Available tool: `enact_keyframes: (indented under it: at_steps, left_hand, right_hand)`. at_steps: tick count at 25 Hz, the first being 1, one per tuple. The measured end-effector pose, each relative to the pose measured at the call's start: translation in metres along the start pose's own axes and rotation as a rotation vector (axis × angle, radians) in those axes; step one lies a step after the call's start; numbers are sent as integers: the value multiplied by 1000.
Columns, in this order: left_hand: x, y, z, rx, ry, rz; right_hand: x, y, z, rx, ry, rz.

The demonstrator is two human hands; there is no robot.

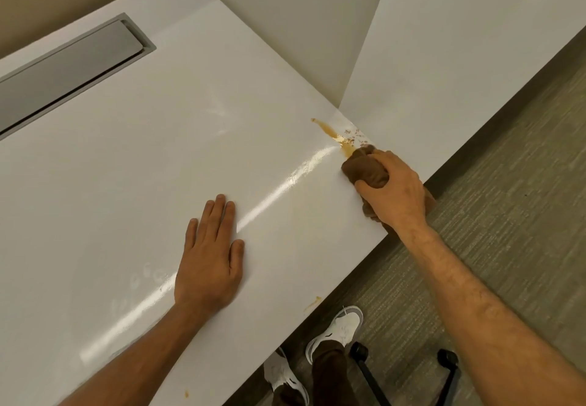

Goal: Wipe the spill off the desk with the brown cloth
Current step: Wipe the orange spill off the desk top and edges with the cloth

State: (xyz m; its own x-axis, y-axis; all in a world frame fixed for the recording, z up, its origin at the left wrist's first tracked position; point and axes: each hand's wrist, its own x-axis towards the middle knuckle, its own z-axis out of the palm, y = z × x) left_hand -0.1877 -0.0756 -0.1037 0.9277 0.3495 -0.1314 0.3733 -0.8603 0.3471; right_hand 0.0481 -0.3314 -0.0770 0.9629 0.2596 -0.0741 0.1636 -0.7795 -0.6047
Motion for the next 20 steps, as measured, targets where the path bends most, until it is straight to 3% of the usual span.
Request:
enact_keyframes:
  at_steps: [4,8,12,15,17,20]
  left_hand:
    - [-1,0,0,5,0,-4]
    - [0,0,1,8,10,1]
    - [0,0,0,14,20,8]
    - [1,0,0,11,16,11]
    - [0,1,-1,5,15,9]
    - [0,2,-2,1,13,13]
  right_hand:
    - [-29,-13,5,51,-168,-59]
    - [-68,-28,24,112,-212,-136]
    - [-47,-31,1,496,28,153]
    - [-2,-23,-17,512,274,189]
    - [21,-20,-17,433,285,196]
    - [39,-17,-1,224,145,170]
